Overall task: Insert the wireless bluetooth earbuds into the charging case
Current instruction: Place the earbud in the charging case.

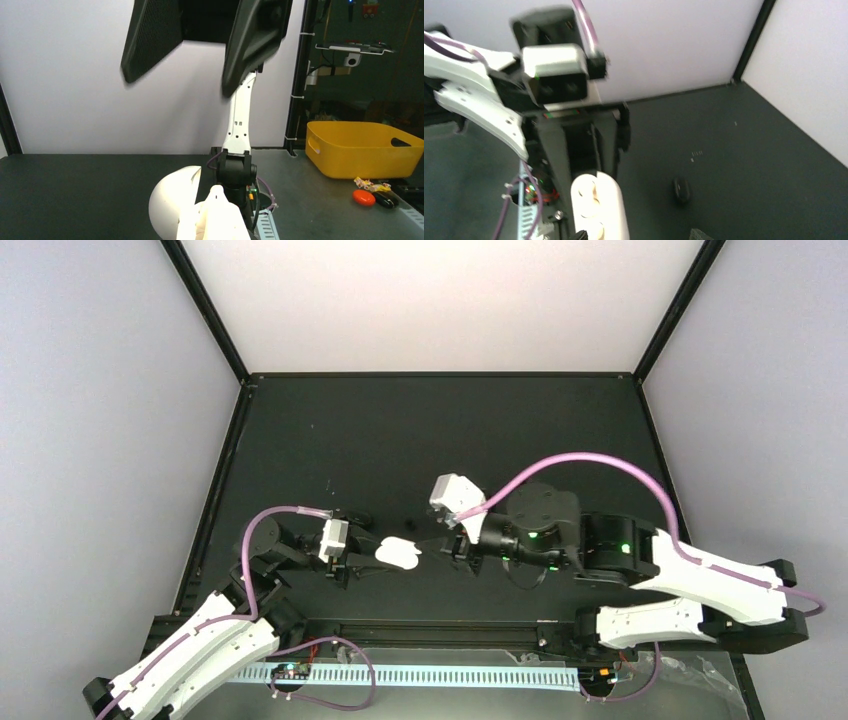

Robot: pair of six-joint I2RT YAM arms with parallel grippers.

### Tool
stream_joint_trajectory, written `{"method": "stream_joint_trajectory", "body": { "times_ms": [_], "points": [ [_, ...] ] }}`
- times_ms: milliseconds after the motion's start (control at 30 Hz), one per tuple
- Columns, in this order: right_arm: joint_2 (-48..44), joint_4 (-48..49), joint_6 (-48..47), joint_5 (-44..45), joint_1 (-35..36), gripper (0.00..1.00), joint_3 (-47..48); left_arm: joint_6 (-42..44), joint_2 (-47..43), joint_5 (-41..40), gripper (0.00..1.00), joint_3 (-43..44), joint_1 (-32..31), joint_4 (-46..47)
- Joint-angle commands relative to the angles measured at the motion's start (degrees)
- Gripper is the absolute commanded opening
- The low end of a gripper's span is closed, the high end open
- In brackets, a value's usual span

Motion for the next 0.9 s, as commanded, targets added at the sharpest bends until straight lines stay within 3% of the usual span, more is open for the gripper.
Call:
{"method": "stream_joint_trajectory", "body": {
  "times_ms": [0,867],
  "points": [
    [0.8,1.3,3.2,6.3,-0.8,0.53,-2.8,-1.0,-0.4,-0.5,0.01,1.5,-0.3,2.5],
    [3.5,1.6,1.9,1.1,-1.0,0.58,-4.3,-0.4,-0.6,-2.2,0.02,1.6,-0.3,2.6]
  ]
}}
